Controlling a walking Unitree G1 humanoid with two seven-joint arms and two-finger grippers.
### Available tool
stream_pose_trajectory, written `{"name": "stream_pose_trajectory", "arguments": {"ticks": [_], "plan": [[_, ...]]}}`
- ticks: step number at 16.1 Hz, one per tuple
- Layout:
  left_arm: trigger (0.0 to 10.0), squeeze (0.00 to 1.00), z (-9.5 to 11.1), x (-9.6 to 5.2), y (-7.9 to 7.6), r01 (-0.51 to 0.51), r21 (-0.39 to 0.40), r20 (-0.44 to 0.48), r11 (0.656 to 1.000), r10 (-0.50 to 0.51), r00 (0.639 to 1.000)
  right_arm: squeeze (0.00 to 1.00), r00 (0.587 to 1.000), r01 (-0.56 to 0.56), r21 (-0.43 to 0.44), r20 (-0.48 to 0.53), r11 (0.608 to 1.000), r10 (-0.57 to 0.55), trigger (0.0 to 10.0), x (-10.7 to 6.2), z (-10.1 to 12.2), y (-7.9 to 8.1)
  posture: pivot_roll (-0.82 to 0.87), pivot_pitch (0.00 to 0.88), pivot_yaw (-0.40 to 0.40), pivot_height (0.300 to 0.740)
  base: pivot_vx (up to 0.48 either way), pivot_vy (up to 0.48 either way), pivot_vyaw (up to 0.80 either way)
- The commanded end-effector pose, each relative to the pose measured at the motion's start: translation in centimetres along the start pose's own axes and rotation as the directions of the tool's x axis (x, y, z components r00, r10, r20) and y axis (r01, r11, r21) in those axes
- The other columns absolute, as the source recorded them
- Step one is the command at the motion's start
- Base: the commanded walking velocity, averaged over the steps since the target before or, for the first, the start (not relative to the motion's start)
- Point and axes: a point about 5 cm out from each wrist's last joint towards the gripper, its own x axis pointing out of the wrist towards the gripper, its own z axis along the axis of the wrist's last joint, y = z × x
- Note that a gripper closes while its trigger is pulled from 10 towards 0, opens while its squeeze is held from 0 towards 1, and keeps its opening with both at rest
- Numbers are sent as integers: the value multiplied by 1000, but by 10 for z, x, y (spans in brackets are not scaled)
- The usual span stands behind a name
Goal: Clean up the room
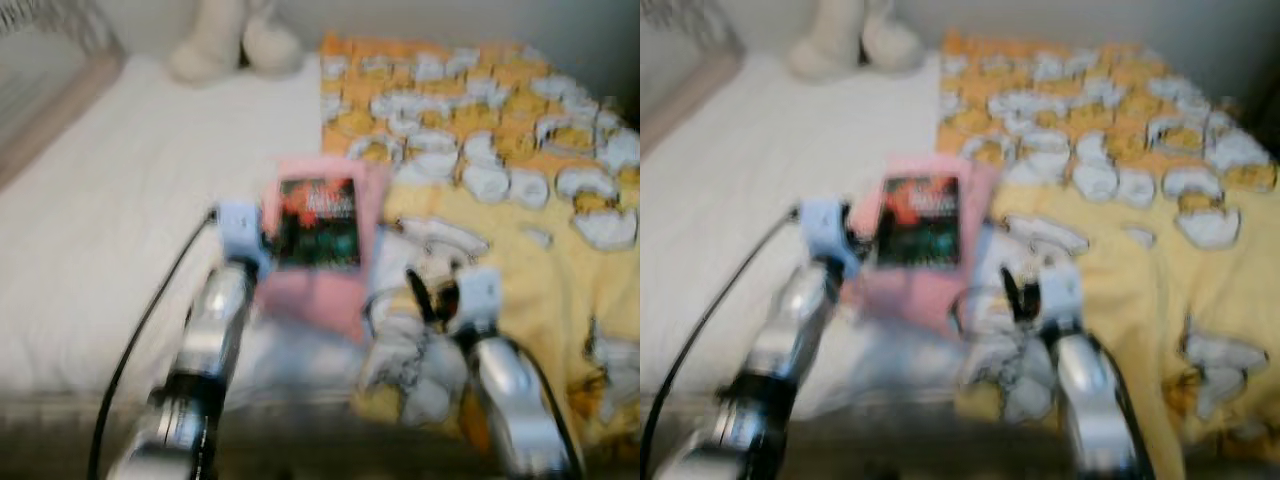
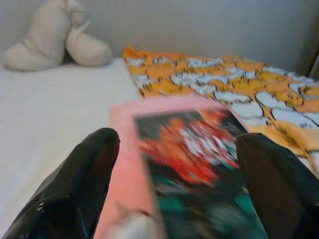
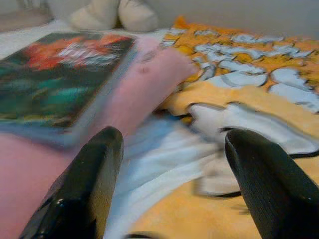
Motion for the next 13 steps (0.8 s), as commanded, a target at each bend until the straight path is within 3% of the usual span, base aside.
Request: {"name": "stream_pose_trajectory", "arguments": {"ticks": [1, 3, 4, 7, 8, 11, 13], "plan": [[10000, 0, 2, 3, 10, -17, 30, -12, 999, 17, 1000, 0, 1000, -8, 9, 23, 1000, 8, 10000, 1, 5, 5, -50, 0, 52, 740, 0, 0, 0], [10000, 0, 0, 16, 13, 5, 96, -100, 995, 5, 995, 0, 1000, 11, 19, 15, 1000, -11, 10000, -3, 2, 3, -68, 0, 62, 740, 0, 0, 0], [10000, 0, 6, 21, 12, 6, 110, -81, 994, 3, 997, 0, 1000, 18, 14, 11, 1000, -18, 10000, -5, 0, 3, -75, 0, 75, 740, 0, 0, 0], [10000, 0, 1, 8, 8, 9, 83, -20, 997, -7, 1000, 0, 999, 41, 14, 6, 999, -41, 10000, -8, -2, 1, -81, 0, 82, 740, 160, -275, 0], [10000, 0, -13, 2, -3, 21, 61, -56, 998, -18, 998, 0, 999, 46, 14, 7, 999, -46, 10000, -9, -2, -1, -80, 0, 80, 740, 266, -398, 0], [10000, 0, -17, 3, -18, 43, 52, -58, 998, -40, 997, 0, 999, 44, 1, -2, 999, -44, 10000, -10, -3, -3, -79, 0, 65, 740, 271, -393, 592], [10000, 0, -15, 7, -17, 33, 44, -56, 999, -31, 998, 0, 998, 57, 5, 0, 998, -57, 10000, -10, -2, -7, -85, 0, 65, 740, 306, -366, 253]]}}
